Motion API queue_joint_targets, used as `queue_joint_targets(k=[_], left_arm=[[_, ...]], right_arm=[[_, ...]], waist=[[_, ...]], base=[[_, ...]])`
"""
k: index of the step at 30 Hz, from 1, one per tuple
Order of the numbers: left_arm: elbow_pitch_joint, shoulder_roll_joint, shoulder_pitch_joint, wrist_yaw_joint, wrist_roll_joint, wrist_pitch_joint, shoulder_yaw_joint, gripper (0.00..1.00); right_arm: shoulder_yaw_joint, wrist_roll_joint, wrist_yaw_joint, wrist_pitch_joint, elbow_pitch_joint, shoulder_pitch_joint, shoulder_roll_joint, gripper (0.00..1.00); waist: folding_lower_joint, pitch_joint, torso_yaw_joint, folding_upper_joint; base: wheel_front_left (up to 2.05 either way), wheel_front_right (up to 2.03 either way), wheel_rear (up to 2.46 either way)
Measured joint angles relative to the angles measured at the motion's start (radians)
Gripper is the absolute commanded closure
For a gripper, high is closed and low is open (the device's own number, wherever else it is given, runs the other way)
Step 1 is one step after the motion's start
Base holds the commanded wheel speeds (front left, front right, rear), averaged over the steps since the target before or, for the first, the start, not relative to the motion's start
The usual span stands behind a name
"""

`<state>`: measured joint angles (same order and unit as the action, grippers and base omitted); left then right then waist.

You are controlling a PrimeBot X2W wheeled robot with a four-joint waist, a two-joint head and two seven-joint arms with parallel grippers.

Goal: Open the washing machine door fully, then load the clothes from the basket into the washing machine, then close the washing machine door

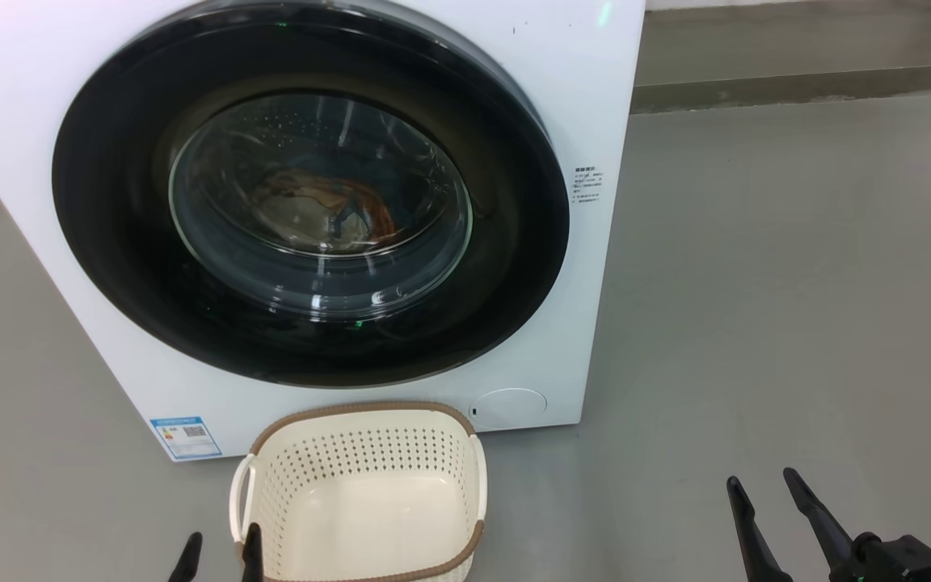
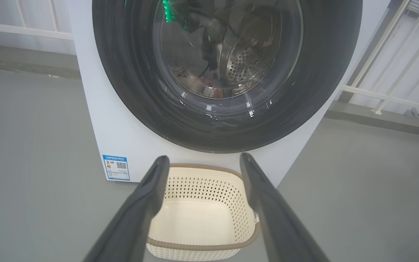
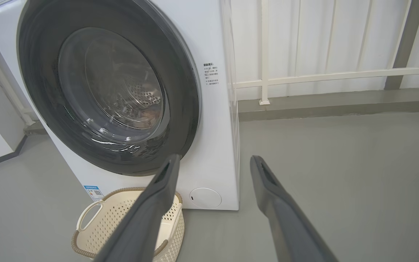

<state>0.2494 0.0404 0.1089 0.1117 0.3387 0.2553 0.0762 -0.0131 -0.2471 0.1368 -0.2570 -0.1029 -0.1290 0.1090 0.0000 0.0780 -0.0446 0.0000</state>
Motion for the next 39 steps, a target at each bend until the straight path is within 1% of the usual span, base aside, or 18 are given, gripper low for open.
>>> queue_joint_targets(k=[10,11,16,19,23,39], left_arm=[[-0.039,0.000,0.000,-0.001,-0.026,0.000,-0.016,0.00],[-0.041,0.000,0.000,-0.001,-0.026,0.000,-0.017,1.00],[0.013,-0.014,0.021,-0.001,-0.025,-0.002,-0.011,1.00],[0.022,-0.018,0.029,-0.001,-0.003,-0.010,-0.011,1.00],[0.022,-0.018,0.029,-0.001,0.037,-0.024,-0.014,1.00],[0.022,-0.017,0.009,-0.001,0.208,-0.071,-0.031,1.00]], right_arm=[[0.019,0.001,0.000,0.000,-0.026,-0.008,-0.004,0.00],[0.019,0.001,0.000,0.000,-0.026,-0.008,-0.004,1.00],[0.018,-0.002,0.001,0.001,-0.087,-0.021,-0.016,1.00],[0.018,-0.020,0.001,0.009,-0.094,-0.028,-0.019,1.00],[0.019,-0.068,0.001,0.019,-0.095,-0.028,-0.020,1.00],[0.031,-0.252,0.001,0.067,-0.105,-0.012,-0.024,1.00]], waist=[[0.0000,-0.011,0.014,0.0000],[0.0000,-0.012,0.015,0.0000],[0.0000,-0.013,0.015,0.0000],[0.0001,-0.014,0.016,0.0000],[0.0005,-0.014,0.017,0.0000],[0.0002,-0.026,0.021,0.0000]], base=[[0.00,0.00,0.00],[0.00,0.00,0.00],[0.00,0.00,0.00],[0.00,0.00,0.00],[0.00,0.00,0.00],[0.00,0.00,0.00]])
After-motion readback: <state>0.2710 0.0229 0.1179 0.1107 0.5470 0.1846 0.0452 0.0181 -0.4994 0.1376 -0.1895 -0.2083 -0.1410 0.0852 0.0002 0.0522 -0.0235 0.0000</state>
